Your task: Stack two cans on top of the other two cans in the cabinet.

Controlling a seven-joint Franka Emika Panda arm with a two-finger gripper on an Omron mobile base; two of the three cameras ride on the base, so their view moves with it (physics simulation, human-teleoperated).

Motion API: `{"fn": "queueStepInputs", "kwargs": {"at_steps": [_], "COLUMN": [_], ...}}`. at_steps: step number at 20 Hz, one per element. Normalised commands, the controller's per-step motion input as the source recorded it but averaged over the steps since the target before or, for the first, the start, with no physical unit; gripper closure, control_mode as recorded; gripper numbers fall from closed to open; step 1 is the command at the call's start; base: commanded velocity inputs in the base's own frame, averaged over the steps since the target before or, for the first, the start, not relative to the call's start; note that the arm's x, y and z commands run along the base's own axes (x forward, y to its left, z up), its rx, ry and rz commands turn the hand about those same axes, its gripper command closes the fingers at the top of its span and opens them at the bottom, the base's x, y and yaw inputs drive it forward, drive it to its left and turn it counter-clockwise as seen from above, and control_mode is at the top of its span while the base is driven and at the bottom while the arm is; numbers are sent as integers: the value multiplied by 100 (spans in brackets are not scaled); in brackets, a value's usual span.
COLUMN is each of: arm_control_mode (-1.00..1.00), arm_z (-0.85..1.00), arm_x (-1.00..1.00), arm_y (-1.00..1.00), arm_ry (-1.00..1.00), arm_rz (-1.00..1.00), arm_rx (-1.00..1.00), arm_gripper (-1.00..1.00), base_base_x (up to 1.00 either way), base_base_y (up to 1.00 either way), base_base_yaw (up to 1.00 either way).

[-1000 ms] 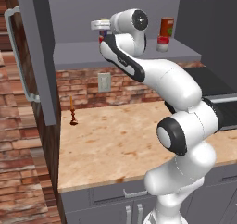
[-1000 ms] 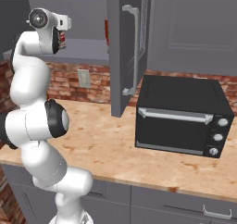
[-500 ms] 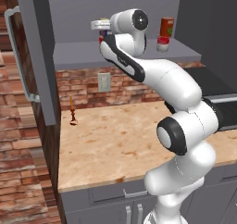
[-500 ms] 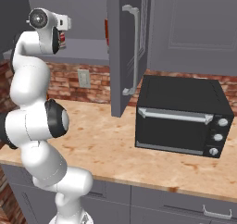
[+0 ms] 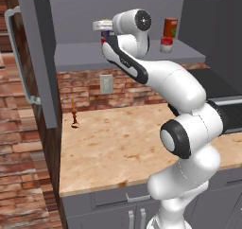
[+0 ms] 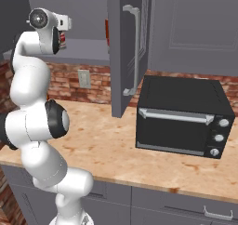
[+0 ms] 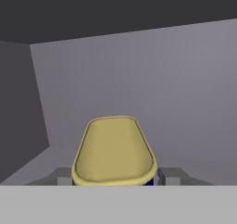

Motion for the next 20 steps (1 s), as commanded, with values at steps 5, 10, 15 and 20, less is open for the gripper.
{"fn": "queueStepInputs", "kwargs": {"at_steps": [5,10,15,20], "arm_control_mode": [-100,-100,-100,-100], "arm_z": [0,0,0,0], "arm_x": [0,0,-3,-35], "arm_y": [0,0,0,-3], "arm_ry": [0,0,0,0], "arm_rz": [0,0,0,0], "arm_rx": [0,0,0,0], "arm_gripper": [-100,-100,-100,-100], "base_base_x": [0,0,0,0], "base_base_y": [0,0,0,0], "base_base_yaw": [0,0,0,0]}}
